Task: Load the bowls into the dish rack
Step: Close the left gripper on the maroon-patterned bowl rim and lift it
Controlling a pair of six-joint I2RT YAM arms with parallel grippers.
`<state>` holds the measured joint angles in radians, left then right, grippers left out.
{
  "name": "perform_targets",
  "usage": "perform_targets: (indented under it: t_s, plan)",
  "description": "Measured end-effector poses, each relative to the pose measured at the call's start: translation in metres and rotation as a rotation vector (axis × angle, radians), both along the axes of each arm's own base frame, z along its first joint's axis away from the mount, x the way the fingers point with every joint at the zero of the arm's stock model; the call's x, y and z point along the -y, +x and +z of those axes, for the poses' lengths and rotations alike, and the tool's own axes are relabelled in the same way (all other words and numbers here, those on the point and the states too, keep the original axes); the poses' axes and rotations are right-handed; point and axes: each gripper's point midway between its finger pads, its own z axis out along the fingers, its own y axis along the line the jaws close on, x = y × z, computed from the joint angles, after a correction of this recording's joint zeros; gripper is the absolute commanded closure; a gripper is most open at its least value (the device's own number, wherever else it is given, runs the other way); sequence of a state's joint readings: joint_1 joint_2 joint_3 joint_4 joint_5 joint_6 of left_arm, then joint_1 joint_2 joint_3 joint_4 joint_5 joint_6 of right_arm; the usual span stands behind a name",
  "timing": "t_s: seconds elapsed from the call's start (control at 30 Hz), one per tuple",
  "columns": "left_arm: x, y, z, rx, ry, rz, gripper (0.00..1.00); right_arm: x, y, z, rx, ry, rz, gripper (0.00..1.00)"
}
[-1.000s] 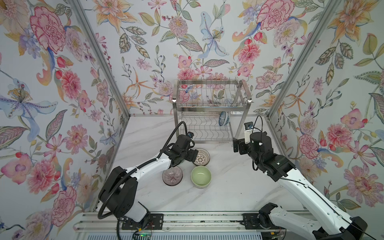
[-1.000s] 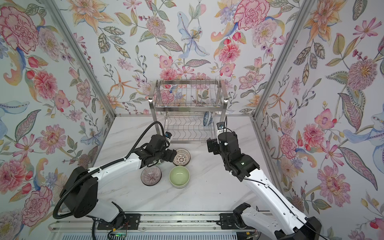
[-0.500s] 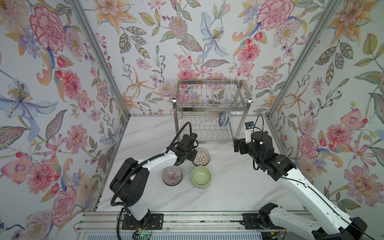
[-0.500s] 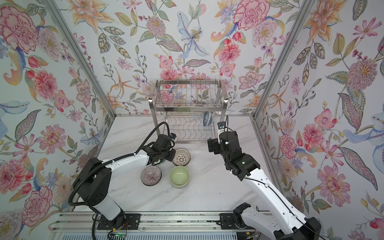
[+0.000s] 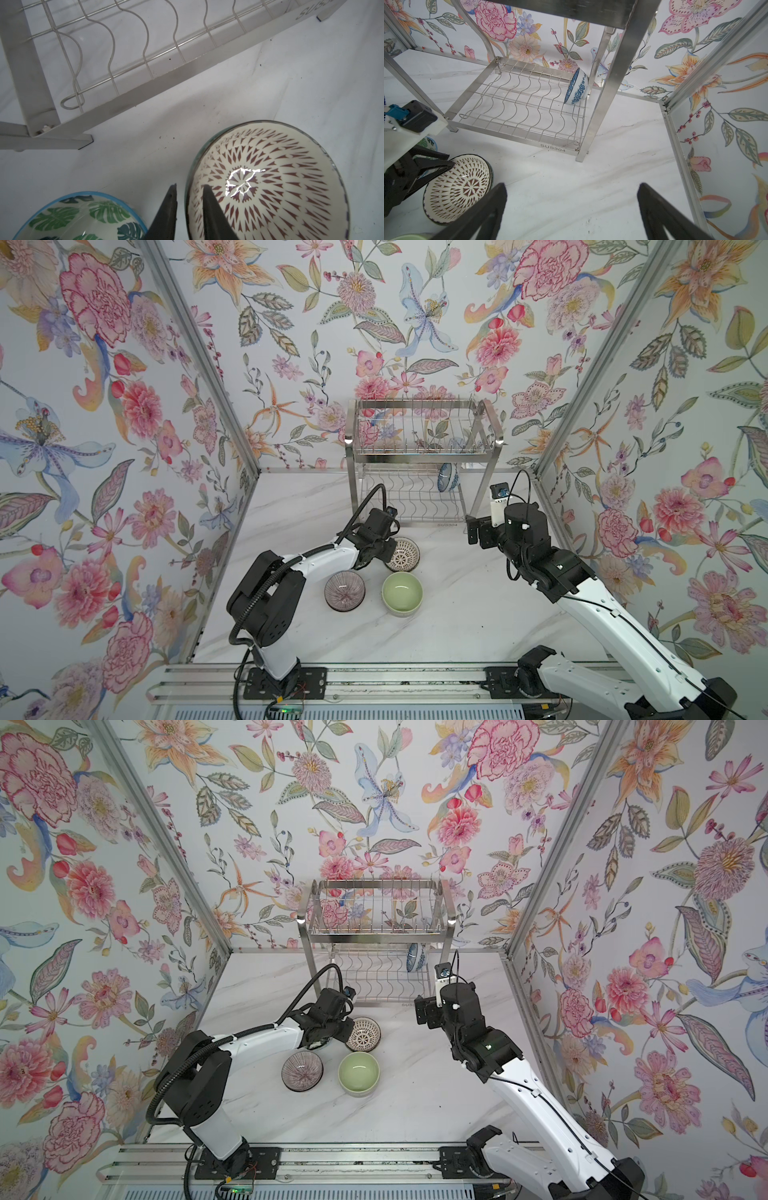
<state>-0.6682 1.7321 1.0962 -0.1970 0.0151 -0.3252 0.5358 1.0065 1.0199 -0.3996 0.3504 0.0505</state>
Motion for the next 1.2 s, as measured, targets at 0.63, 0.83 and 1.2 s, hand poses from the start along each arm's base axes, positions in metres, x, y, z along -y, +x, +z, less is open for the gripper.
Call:
perform_targets:
  t_s: [0.63, 0.83, 1.2]
  plan:
    - [0.007, 0.009, 0.010, 0.029, -0.013, -0.004, 1.00, 0.001, -0.001, 0.002, 0.005, 0.002, -0.001, 0.01]
    - [0.005, 0.008, 0.012, 0.031, -0.007, -0.001, 1.00, 0.001, -0.001, 0.002, 0.005, 0.003, -0.001, 0.01]
    - [0.001, 0.006, 0.018, 0.047, 0.023, -0.016, 0.64, 0.001, -0.001, 0.002, 0.005, 0.003, -0.001, 0.01]
